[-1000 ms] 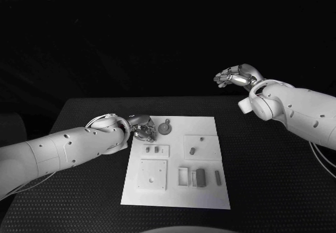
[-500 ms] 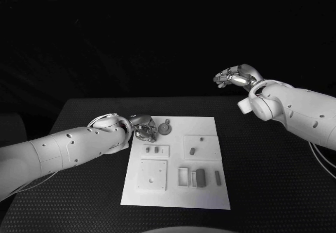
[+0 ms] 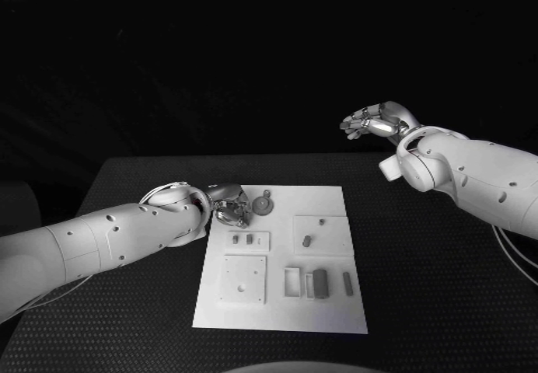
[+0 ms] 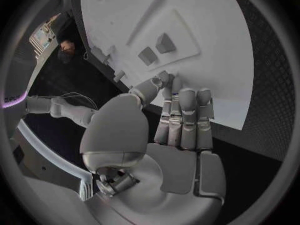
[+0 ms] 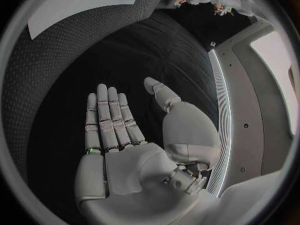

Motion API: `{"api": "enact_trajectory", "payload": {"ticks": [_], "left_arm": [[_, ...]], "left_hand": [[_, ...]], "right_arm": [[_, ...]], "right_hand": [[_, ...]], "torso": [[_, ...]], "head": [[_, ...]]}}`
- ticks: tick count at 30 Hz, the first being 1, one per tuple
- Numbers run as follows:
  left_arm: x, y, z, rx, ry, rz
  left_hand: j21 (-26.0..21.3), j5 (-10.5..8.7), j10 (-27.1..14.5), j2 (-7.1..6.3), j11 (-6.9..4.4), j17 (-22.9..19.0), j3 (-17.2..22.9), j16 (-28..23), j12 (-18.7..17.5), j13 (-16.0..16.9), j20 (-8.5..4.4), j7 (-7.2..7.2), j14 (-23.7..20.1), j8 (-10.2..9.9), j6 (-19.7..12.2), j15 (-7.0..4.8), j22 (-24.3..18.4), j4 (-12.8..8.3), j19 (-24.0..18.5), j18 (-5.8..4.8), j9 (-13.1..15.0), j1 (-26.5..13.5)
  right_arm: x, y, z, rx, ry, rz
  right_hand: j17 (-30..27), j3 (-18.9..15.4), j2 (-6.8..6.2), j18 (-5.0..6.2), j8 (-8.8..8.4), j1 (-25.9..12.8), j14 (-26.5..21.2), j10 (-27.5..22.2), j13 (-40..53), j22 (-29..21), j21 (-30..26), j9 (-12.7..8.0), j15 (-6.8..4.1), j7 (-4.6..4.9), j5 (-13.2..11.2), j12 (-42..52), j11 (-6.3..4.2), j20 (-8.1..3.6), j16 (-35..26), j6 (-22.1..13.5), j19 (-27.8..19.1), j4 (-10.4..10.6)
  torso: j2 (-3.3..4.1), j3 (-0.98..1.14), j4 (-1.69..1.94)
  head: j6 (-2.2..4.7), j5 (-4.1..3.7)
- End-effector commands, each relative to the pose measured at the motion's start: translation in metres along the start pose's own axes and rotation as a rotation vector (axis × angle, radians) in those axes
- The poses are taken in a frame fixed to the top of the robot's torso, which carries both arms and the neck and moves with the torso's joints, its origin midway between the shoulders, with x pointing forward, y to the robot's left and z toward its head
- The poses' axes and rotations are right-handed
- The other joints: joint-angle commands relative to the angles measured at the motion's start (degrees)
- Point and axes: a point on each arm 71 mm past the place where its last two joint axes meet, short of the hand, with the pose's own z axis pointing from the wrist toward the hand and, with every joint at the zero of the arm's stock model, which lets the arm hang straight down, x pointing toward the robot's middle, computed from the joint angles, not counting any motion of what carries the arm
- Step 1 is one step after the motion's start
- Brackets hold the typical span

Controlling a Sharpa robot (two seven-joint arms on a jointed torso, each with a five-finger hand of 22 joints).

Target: Assemble the parts on the task board

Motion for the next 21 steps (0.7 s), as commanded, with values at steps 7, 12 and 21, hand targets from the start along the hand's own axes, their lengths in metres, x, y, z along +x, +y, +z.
{"api": "enact_trajectory", "payload": {"ticks": [7, 12, 21], "left_arm": [[0.0087, -0.002, 0.003, 0.008, 0.034, 0.034], [0.0125, -0.003, 0.0025, 0.041, -0.005, 0.037], [0.0162, -0.0044, 0.0021, 0.054, 0.001, 0.038]], "left_hand": [[0.3, 0.22, 0.69, 0.53, 0.01, -0.09, 0.41, 0.32, -0.07, 0.11, -3.72, 0.03, -0.28, 0.31, 0.51, -0.41, 1.04, -0.24, 0.21, 0.95, -0.06, 0.02], [0.44, 0.25, 1.5, 0.32, -0.26, -0.02, 0.3, 0.66, 0.22, 0.25, -3.8, -0.04, -0.17, 0.35, 0.78, -0.67, 1.1, -0.47, 0.26, 0.91, -0.14, -0.08], [0.5, -0.09, 1.83, 0.39, -0.38, -0.05, 0.31, 0.74, 0.3, 0.3, -3.87, -0.06, -0.3, 0.3, 0.88, -0.77, 1.1, -0.5, 0.22, 0.86, -0.28, -0.18]], "right_arm": [[0.001, 0.0011, 0.0, -0.011, 0.011, 0.002], [0.0003, 0.0007, -0.0002, -0.01, 0.009, 0.001], [-0.0003, 0.0004, -0.0005, -0.009, 0.009, 0.001]], "right_hand": [[-0.08, -0.19, 0.43, -0.56, 0.3, -0.3, -0.01, 0.33, -0.08, 0.09, -0.25, -0.09, 0.34, 0.46, 0.29, -0.37, 0.13, 0.06, -0.27, -0.41, 0.25, -0.11], [-0.08, -0.19, 0.43, -0.56, 0.31, -0.29, -0.01, 0.33, -0.08, 0.1, -0.27, -0.1, 0.34, 0.46, 0.29, -0.37, 0.13, 0.06, -0.27, -0.41, 0.25, -0.12], [-0.08, -0.19, 0.44, -0.56, 0.32, -0.3, -0.01, 0.33, -0.08, 0.13, -0.3, -0.11, 0.34, 0.46, 0.29, -0.37, 0.13, 0.06, -0.27, -0.41, 0.27, -0.11]], "torso": [[-0.02, 0.01, 0.04], [0.0, -0.03, -0.02], [0.0, 0.01, 0.08]], "head": [[-0.04, 0.06], [-0.08, -0.03], [-0.08, -0.14]]}}
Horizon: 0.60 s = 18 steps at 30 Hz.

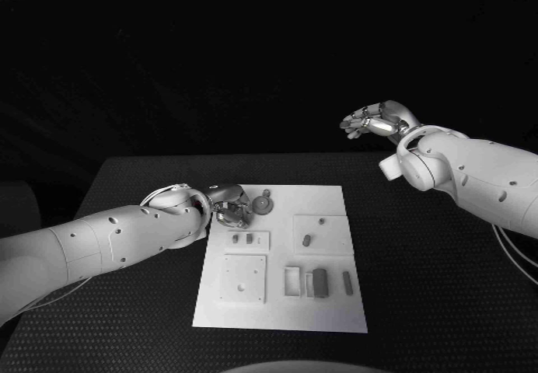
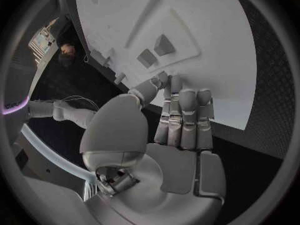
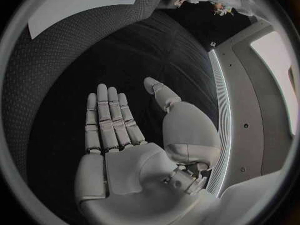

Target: Assemble the parts on the task board

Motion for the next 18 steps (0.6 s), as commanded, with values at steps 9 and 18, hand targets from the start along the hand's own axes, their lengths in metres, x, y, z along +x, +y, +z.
{"api": "enact_trajectory", "payload": {"ticks": [9, 18], "left_arm": [[0.0101, -0.0036, 0.0008, 0.021, 0.014, 0.004], [0.0088, 0.003, -0.0011, -0.014, 0.01, 0.003]], "left_hand": [[0.18, -0.26, 0.41, 0.46, -0.17, -0.08, 0.15, 0.15, 0.02, -0.12, -3.9, 0.17, -0.21, 0.05, 0.36, -0.38, 1.1, -0.08, 0.19, 0.8, -0.05, -0.12], [0.32, -0.33, 0.39, -0.58, -0.15, -0.25, 0.13, 0.19, -0.19, -0.18, -4.06, 0.82, -0.45, -0.96, -1.32, -0.36, 1.09, -0.14, 0.29, 0.76, -0.62, -0.06]], "right_arm": [[0.0008, 0.0009, -0.0001, -0.01, 0.011, 0.002], [0.0003, 0.0006, -0.0002, -0.009, 0.009, 0.001]], "right_hand": [[-0.08, -0.2, 0.43, -0.55, 0.32, -0.31, -0.01, 0.33, -0.08, 0.11, -0.34, -0.08, 0.34, 0.47, 0.29, -0.38, 0.13, 0.06, -0.27, -0.43, 0.28, -0.12], [-0.09, -0.2, 0.42, -0.55, 0.33, -0.31, -0.02, 0.32, -0.08, 0.13, -0.37, -0.09, 0.34, 0.47, 0.29, -0.38, 0.13, 0.06, -0.27, -0.43, 0.28, -0.12]], "torso": [[-0.01, -0.03, 0.01], [0.01, -0.05, 0.08]], "head": [[0.08, -0.1], [0.07, -0.17]]}}
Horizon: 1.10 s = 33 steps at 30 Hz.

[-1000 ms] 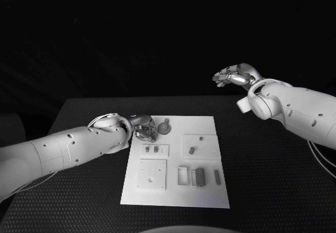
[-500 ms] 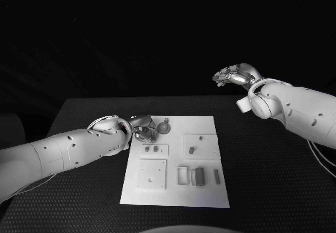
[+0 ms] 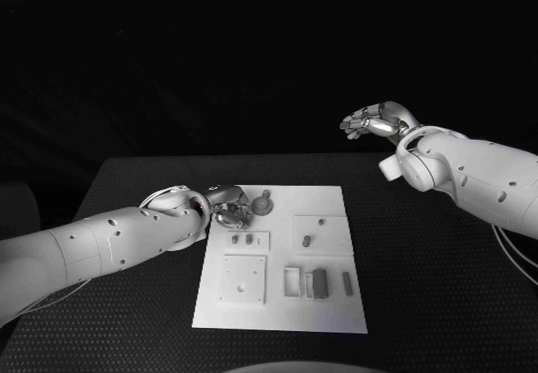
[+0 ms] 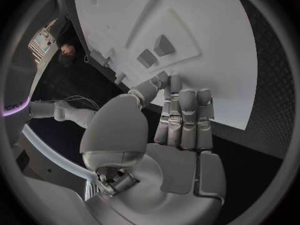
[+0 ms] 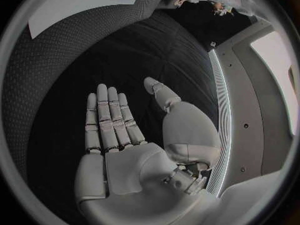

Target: Assemble the parts on the task board

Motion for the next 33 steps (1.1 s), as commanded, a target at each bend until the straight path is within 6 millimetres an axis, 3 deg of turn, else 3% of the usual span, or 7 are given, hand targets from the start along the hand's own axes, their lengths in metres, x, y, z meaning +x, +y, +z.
{"api": "enact_trajectory", "payload": {"ticks": [1, 9, 13, 14, 26, 33], "left_arm": [[0.007, 0.002, -0.001, -0.02, 0.019, 0.003], [0.007, 0.004, -0.002, -0.021, 0.014, -0.008], [0.007, 0.004, -0.003, -0.015, 0.005, -0.011], [0.007, 0.004, -0.003, -0.014, 0.004, -0.011], [0.006, 0.008, -0.004, -0.026, -0.008, -0.013], [0.004, 0.016, -0.008, -0.043, -0.002, -0.011]], "left_hand": [[0.35, -0.11, 0.16, -0.71, -0.08, -0.12, 0.17, 0.22, -0.12, 0.07, -4.08, 0.43, -0.31, -0.76, -0.95, -0.26, 1.09, -0.18, 0.32, 0.76, -0.32, 0.05], [0.43, -0.1, 0.68, -1.65, -0.25, -0.3, 0.16, 0.31, 0.02, 0.17, -4.16, 0.93, -0.31, -2.06, -3.46, -0.42, 1.05, -0.44, 0.39, 0.68, -0.99, 0.55], [0.46, -0.14, 1.26, -2.28, -0.46, -0.41, -0.01, 0.45, 0.29, 0.33, -4.27, 0.77, -0.19, -3.51, -6.48, -0.64, 1.01, -0.46, 0.52, 0.6, -1.82, 0.73], [0.45, -0.12, 1.71, -2.38, -0.64, -0.45, -0.05, 0.49, 0.67, 0.51, -4.32, 0.11, -0.17, -3.93, -7.43, -0.79, 0.99, -0.49, 0.56, 0.56, -2.07, 0.86], [0.34, -0.1, 1.55, -2.8, -0.85, -0.67, -0.23, 0.62, 1.59, 0.93, -4.62, -0.28, -0.08, -4.92, -10.13, -0.99, 0.9, -0.43, 0.82, 0.41, -2.77, 1.13], [0.32, -0.08, 1.35, -2.91, -0.82, -0.73, -0.24, 0.58, 1.66, 0.96, -4.66, -0.1, -0.16, -4.85, -10.2, -0.97, 0.91, -0.42, 0.82, 0.38, -2.78, 1.17]], "right_arm": [[0.001, 0.001, 0.0, -0.01, 0.01, 0.002], [0.0, 0.0, 0.0, -0.007, 0.009, 0.001], [0.0, -0.001, -0.001, -0.007, 0.009, 0.001], [0.0, -0.001, -0.001, -0.007, 0.009, 0.001], [0.0, -0.002, -0.001, -0.004, 0.009, 0.001], [0.0, -0.002, -0.001, -0.002, 0.01, 0.001]], "right_hand": [[-0.09, -0.21, 0.42, -0.55, 0.33, -0.31, -0.02, 0.33, -0.08, 0.08, -0.37, -0.09, 0.34, 0.48, 0.29, -0.38, 0.13, 0.06, -0.27, -0.44, 0.28, -0.13], [-0.09, -0.22, 0.38, -0.55, 0.32, -0.3, -0.03, 0.31, -0.09, 0.1, -0.4, -0.11, 0.35, 0.49, 0.28, -0.4, 0.14, 0.06, -0.28, -0.46, 0.28, -0.14], [-0.09, -0.22, 0.36, -0.55, 0.32, -0.29, -0.04, 0.29, -0.09, 0.11, -0.42, -0.11, 0.35, 0.49, 0.28, -0.4, 0.14, 0.06, -0.29, -0.48, 0.27, -0.15], [-0.09, -0.22, 0.36, -0.55, 0.32, -0.29, -0.04, 0.29, -0.09, 0.11, -0.43, -0.12, 0.35, 0.49, 0.28, -0.41, 0.14, 0.06, -0.29, -0.48, 0.27, -0.15], [-0.1, -0.22, 0.36, -0.55, 0.31, -0.28, -0.07, 0.27, -0.09, 0.14, -0.48, -0.14, 0.36, 0.5, 0.28, -0.42, 0.15, 0.07, -0.31, -0.5, 0.26, -0.15], [-0.11, -0.21, 0.36, -0.55, 0.31, -0.26, -0.09, 0.25, -0.1, 0.16, -0.52, -0.15, 0.38, 0.5, 0.28, -0.43, 0.15, 0.07, -0.33, -0.52, 0.25, -0.15]], "torso": [[0.01, -0.01, 0.06], [-0.01, 0.0, -0.01], [0.0, 0.03, -0.02], [0.0, 0.02, -0.03], [0.01, 0.06, -0.07], [0.0, 0.07, -0.05]], "head": [[-0.03, -0.07], [-0.03, -0.03], [0.04, -0.08], [0.03, -0.08], [0.17, -0.09], [0.33, -0.15]]}}
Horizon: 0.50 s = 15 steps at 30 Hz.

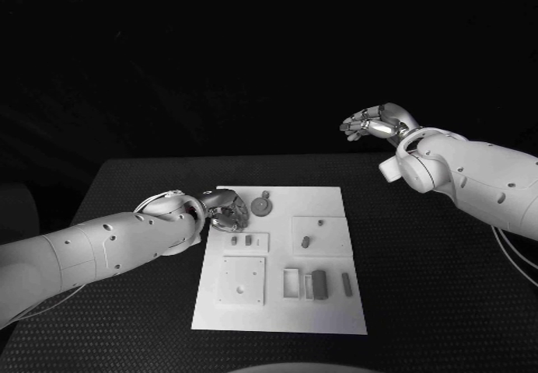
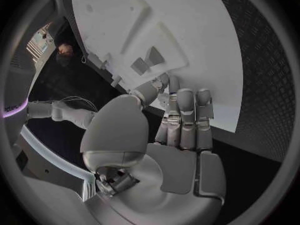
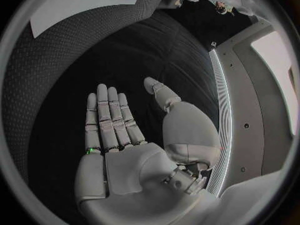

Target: Assemble the parts on the task board

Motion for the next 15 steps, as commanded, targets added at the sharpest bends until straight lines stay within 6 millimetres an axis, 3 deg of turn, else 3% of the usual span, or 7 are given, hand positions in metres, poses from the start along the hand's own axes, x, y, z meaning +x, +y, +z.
{"api": "enact_trajectory", "payload": {"ticks": [1, 11, 15], "left_arm": [[-0.001, 0.004, -0.001, -0.01, -0.002, -0.006], [-0.008, 0.022, -0.007, -0.051, -0.039, -0.017], [-0.018, 0.037, -0.01, -0.117, -0.085, -0.224]], "left_hand": [[0.01, -0.13, -1.17, -0.68, 0.18, -0.15, -0.31, 0.27, -0.11, -0.13, -4.65, 0.84, 0.13, 0.59, 0.79, 0.08, 0.91, -0.02, 0.37, 0.36, 0.19, -0.02], [0.0, 0.17, -2.42, -0.27, 0.61, -0.2, 0.06, 0.49, -0.15, -0.16, -4.31, 1.21, 0.11, 1.51, 1.65, 0.5, 0.99, -0.05, 0.22, 0.44, 0.35, 0.74], [-0.05, 0.21, -2.67, 0.41, 0.7, -0.29, 0.31, 0.53, 0.14, -0.03, -4.18, 1.59, 0.07, 3.0, 3.9, 0.59, 0.96, 0.45, 0.2, 0.46, 0.92, 0.59]], "right_arm": [[0.0, 0.0, 0.0, -0.007, 0.012, 0.002], [-0.002, -0.004, -0.002, 0.003, 0.019, -0.005], [0.0, -0.005, -0.005, 0.007, 0.067, -0.055]], "right_hand": [[-0.06, -0.21, 0.36, -0.55, 0.32, -0.25, -0.1, 0.24, -0.07, 0.06, -0.29, -0.06, 0.38, 0.51, 0.28, -0.21, 0.15, 0.07, -0.33, -0.52, 0.25, -0.16], [-0.06, -0.14, 0.38, -0.54, 0.33, -0.07, -0.1, 0.23, -0.07, 0.12, -0.36, -0.08, 0.39, 0.5, 0.25, -0.22, 0.15, 0.05, -0.33, -0.54, 0.26, -0.22], [-0.02, 0.5, 0.4, -0.45, 0.49, 1.78, 0.01, 0.38, -0.03, 0.4, -0.57, -0.13, 0.41, 0.44, -0.75, -0.13, 0.1, 0.03, -0.27, -0.42, 0.48, -0.34]], "torso": [[0.0, -0.01, -0.03], [0.01, -0.06, 0.06], [0.0, -0.02, 0.02]], "head": [[0.15, -0.04], [0.35, -0.2], [0.42, -0.1]]}}
